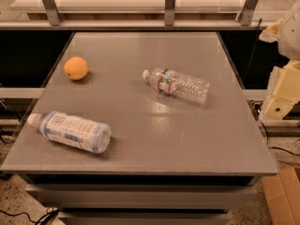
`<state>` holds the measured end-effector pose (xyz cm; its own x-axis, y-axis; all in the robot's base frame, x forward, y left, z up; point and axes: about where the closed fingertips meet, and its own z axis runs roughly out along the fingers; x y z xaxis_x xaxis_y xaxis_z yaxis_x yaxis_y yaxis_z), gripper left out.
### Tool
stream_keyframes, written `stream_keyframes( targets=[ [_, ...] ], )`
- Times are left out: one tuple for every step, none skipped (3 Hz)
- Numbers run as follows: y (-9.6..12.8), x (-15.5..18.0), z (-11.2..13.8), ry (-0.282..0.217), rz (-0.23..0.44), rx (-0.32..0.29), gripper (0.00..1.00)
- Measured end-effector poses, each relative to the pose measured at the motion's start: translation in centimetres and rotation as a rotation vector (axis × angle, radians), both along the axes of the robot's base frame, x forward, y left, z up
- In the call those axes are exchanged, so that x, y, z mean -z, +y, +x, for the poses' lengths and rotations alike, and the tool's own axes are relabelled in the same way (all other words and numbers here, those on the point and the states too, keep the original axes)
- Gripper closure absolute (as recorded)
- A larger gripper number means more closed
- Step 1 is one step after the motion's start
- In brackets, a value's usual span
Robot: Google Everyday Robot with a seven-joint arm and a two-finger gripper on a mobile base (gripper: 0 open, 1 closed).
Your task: Pick blue plastic bottle
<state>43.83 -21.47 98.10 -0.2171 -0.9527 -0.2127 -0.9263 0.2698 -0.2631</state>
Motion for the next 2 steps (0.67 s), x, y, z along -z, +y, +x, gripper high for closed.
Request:
stream_keyframes(
  targets=[
    [0.2,-0.2,0.1,-0.002,-0.001,-0.004,0.0],
    [3.1,0.0,0.4,0.024,0.006,-0.061,0.0]
  ],
)
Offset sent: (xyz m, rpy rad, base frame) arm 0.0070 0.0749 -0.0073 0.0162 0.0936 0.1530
